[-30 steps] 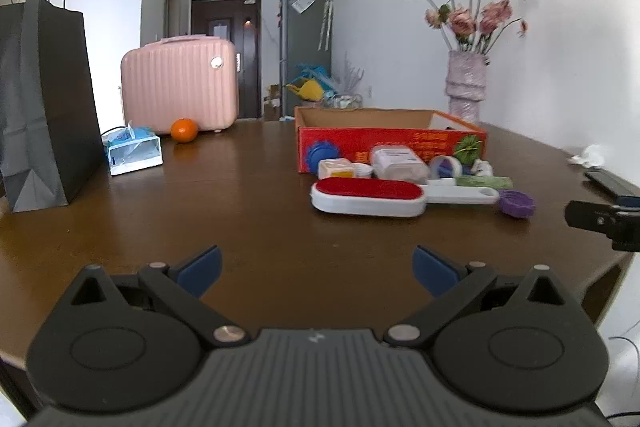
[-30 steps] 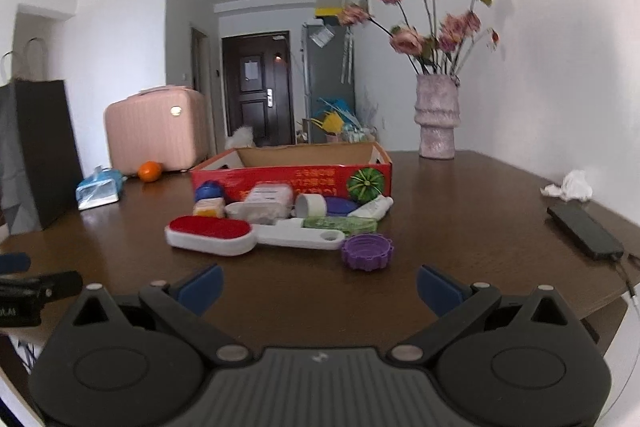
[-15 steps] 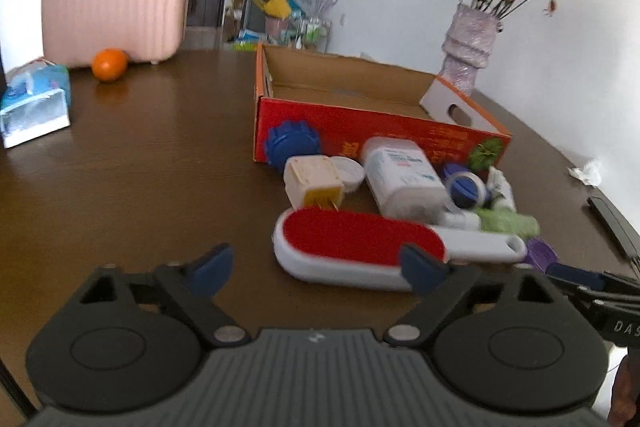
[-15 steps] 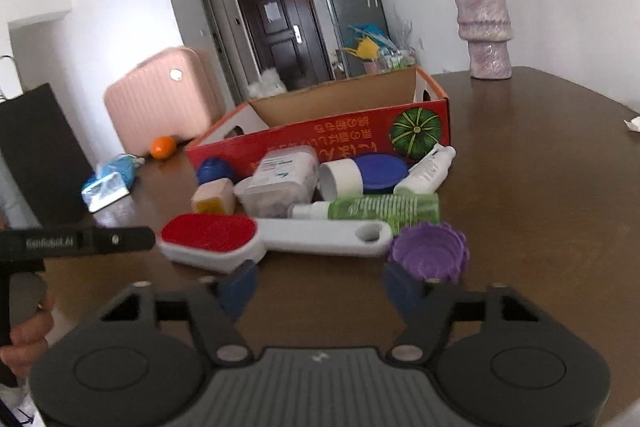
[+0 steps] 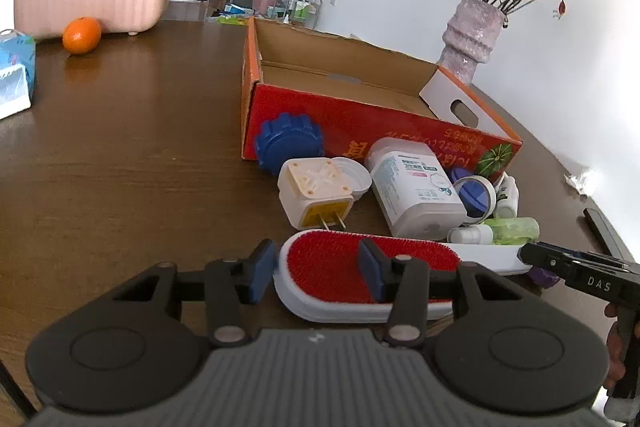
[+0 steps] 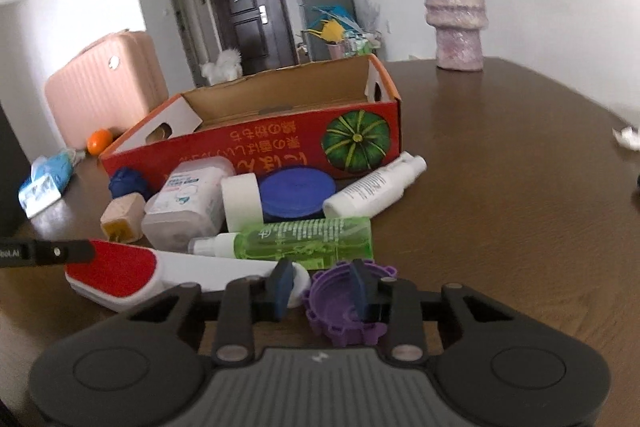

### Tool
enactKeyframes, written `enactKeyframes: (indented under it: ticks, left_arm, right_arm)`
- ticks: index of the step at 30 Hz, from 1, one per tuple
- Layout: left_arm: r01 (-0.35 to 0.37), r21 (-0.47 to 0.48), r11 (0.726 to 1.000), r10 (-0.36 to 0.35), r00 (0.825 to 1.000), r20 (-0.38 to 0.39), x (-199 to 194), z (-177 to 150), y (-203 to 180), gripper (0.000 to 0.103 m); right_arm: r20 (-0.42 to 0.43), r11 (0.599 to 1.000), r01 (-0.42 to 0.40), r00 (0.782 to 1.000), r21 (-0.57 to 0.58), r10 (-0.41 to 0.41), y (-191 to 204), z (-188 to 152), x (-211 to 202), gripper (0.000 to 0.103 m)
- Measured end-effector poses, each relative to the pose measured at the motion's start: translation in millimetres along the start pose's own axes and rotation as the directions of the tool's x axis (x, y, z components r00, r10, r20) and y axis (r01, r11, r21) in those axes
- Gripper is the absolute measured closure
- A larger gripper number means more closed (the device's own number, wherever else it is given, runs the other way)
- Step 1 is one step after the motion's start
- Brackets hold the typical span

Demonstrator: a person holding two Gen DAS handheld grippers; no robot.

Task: Organize rigid objects
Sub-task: 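Grasp the red lint brush head with left tool while right tool grips its white handle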

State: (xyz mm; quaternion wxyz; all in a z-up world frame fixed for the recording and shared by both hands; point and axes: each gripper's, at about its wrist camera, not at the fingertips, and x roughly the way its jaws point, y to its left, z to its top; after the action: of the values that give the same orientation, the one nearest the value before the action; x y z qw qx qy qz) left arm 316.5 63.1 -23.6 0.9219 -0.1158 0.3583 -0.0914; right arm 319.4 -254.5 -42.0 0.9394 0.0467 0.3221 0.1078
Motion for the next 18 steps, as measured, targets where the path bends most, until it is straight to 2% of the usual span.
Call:
enactKeyframes:
  ticks: [1, 3, 6, 8, 10, 12, 15, 18]
  left_arm:
    - [0.003, -0.009, 1.0, -0.003, 1.0, 0.001, 0, -1, 2, 0.056]
    - [0.008, -0.012, 1.0, -0.007, 1.0, 0.002, -1, -3, 2, 0.054]
    - [-0.002, 0.0, 1.0, 0.002, 1.0, 0.007, -3, -4, 1, 0.052]
    - [-0.011, 0.007, 1.0, 0.011, 1.0, 0.007, -3, -3, -1, 0.052]
    - [-0.016, 0.015, 1.0, 0.016, 1.0, 0.012, -4, -4, -2, 0.052]
    - [-0.014, 0.017, 1.0, 0.014, 1.0, 0.019, -4, -6, -1, 0.052]
    - [-0.023, 0.018, 1.0, 0.022, 0.999, 0.03, -5, -7, 1, 0.052]
    - [-0.028, 0.019, 0.999, 0.027, 0.999, 0.031, -7, -5, 3, 0.054]
  right_arm:
    - [0.004, 1.0, 0.006, 1.0, -0.014, -0.006, 1, 1, -1, 0.072]
    - [0.013, 0.999, 0.023, 1.0, -0.031, -0.023, -1, 1, -4, 0.059]
    - [0.017, 0.999, 0.05, 0.999, -0.016, -0.049, -8, 1, -6, 0.051]
    - [0.032, 0.998, 0.057, 0.998, -0.013, -0.056, -8, 0, -10, 0.05]
    - [0.06, 0.999, 0.03, 0.998, -0.029, -0.029, -2, -1, -18, 0.06]
    - [0.052, 0.998, -0.008, 0.999, -0.068, 0.011, 7, -4, -20, 0.071]
    - [0.054, 0.995, -0.017, 0.998, -0.094, 0.022, 15, -6, -17, 0.08]
    - [0.037, 0.998, -0.021, 0.999, -0.061, 0.023, 15, -6, -11, 0.084]
